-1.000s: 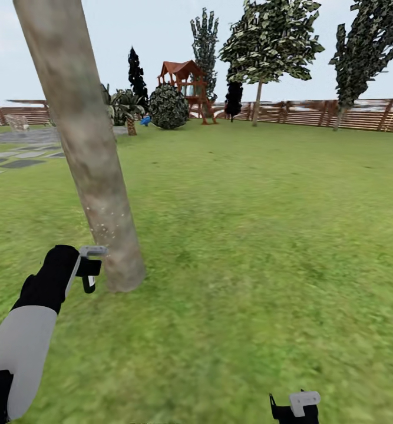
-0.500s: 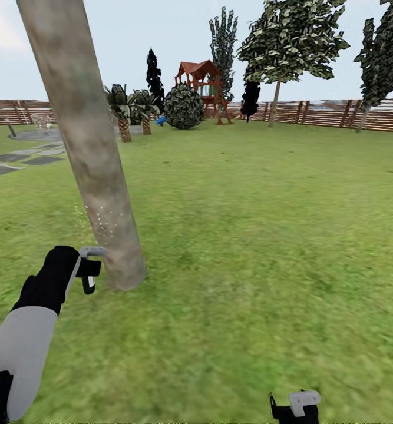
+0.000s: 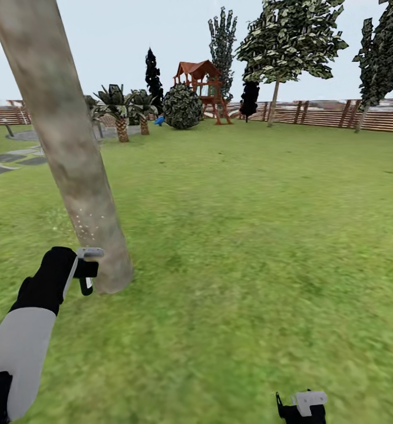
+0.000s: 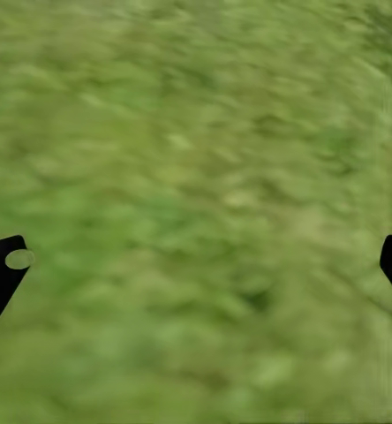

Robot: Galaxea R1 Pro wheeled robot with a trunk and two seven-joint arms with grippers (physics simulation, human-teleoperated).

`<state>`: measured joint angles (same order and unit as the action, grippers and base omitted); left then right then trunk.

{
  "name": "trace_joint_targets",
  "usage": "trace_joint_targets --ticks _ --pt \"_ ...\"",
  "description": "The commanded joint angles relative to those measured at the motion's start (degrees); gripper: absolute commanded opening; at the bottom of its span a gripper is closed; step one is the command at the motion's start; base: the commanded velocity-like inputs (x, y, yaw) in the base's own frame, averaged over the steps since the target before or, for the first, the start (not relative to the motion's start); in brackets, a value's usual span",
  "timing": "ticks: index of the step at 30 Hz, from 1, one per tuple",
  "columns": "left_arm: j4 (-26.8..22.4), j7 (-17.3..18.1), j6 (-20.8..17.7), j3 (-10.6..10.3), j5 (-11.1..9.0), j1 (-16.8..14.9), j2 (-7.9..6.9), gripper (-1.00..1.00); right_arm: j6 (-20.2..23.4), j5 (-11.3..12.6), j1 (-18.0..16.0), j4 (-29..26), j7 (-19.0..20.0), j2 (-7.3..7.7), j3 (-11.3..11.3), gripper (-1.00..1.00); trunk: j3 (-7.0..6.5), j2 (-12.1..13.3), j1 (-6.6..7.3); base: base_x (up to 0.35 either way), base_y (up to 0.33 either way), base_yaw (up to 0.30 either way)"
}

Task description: In the garden, pick up the pesticide atomizer on the floor and spray pesticide onto both trees until each tree trunk is fully covered.

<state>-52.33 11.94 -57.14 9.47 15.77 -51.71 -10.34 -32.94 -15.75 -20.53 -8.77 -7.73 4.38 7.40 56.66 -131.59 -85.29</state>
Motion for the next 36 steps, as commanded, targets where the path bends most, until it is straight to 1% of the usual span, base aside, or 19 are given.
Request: trace_joint_targets --ticks 1,2,4,7,13,17,19,23,33,36 --pt "-0.06 0.58 -0.18 0.79 0.49 -0.01 0.02 -1.00 -0.12 -0.57 -0.04 0.03 -0.20 1.04 0.30 1.00 0.05 -0.02 -0.01 0.232 -0.201 0.000" --pt "-0.06 0.58 -0.17 1.22 0.56 0.01 0.04 -1.00 -0.11 -0.48 -0.04 0.00 -0.13 1.83 0.30 1.00 0.05 -0.02 -0.01 0.234 -0.200 0.000" --pt "-0.06 0.55 -0.16 1.42 0.64 0.07 0.05 -1.00 -0.17 -0.50 -0.04 -0.01 0.03 2.17 0.16 1.00 0.05 -0.02 -0.01 0.235 -0.200 0.000" --pt "-0.06 0.54 -0.16 1.44 0.75 0.10 0.10 -1.00 -0.26 -0.57 -0.04 -0.02 0.16 2.03 0.00 1.00 0.05 -0.02 -0.01 0.234 -0.200 0.110" --pt "-0.06 0.11 -0.16 1.43 0.89 0.07 -0.02 -1.00 -0.28 -0.68 -0.04 0.06 0.16 1.95 -0.02 1.00 0.05 -0.02 -0.01 0.225 -0.202 0.258" --pt "-0.06 -4.47 -0.18 1.43 0.82 0.03 0.16 -1.00 -0.27 -0.68 -0.04 0.07 0.15 1.90 -0.02 1.00 0.05 -0.02 -0.01 0.241 -0.191 0.277" --pt "-0.06 -5.43 -0.17 1.36 0.78 0.03 0.58 -1.00 -0.24 -0.68 -0.04 0.07 0.14 1.89 -0.02 1.00 0.05 -0.02 -0.01 0.243 -0.187 0.277" --pt "-0.06 -5.67 -0.16 1.41 0.76 0.03 0.80 -1.00 -0.23 -0.68 -0.04 0.07 0.17 1.91 -0.02 1.00 0.05 -0.02 -0.01 0.243 -0.187 0.274" --pt "-0.06 -5.76 -0.17 1.54 0.84 0.18 0.70 -1.00 -0.25 -0.77 -0.04 0.07 0.09 1.93 -0.02 1.00 0.05 -0.02 -0.01 0.164 -0.236 0.009" --pt "-0.06 -5.78 -0.16 1.43 0.84 0.27 0.12 -1.00 -0.20 -0.77 -0.04 0.07 0.09 1.89 -0.02 1.00 0.05 -0.02 -0.01 0.224 -0.207 0.000"
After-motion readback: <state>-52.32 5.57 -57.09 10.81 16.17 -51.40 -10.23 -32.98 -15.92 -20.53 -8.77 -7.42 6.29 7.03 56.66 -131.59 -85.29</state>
